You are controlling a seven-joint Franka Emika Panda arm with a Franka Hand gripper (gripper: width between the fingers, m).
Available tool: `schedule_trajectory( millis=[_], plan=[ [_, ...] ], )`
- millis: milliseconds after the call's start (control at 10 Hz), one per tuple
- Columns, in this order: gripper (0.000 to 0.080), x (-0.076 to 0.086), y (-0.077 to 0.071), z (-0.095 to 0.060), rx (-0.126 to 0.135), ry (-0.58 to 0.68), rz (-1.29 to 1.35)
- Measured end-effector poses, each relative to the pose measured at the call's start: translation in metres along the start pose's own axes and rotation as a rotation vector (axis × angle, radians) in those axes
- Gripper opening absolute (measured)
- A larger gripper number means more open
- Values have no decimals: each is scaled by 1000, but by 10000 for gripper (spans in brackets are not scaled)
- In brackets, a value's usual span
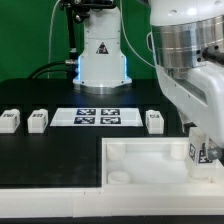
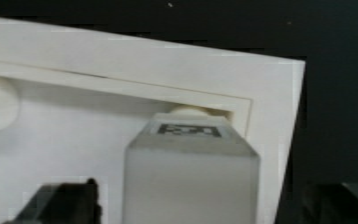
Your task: Assemble one leg
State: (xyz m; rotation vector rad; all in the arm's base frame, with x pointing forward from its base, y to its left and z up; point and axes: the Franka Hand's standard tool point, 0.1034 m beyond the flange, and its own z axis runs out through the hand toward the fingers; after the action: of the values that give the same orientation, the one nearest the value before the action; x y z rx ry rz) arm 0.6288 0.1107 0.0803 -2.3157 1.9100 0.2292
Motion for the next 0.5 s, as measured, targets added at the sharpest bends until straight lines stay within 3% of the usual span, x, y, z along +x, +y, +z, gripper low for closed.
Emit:
schedule_trajectory(
  millis=[100,200,300,500],
  plan=[
    [636,-3,4,-3,-59,-7,-147],
    [636,-8,-2,-7,-63,-3,-282],
    [647,-6,-5,-10,-7,17,-356],
    [649,-5,-1,-8,-12,19,-554]
  ],
)
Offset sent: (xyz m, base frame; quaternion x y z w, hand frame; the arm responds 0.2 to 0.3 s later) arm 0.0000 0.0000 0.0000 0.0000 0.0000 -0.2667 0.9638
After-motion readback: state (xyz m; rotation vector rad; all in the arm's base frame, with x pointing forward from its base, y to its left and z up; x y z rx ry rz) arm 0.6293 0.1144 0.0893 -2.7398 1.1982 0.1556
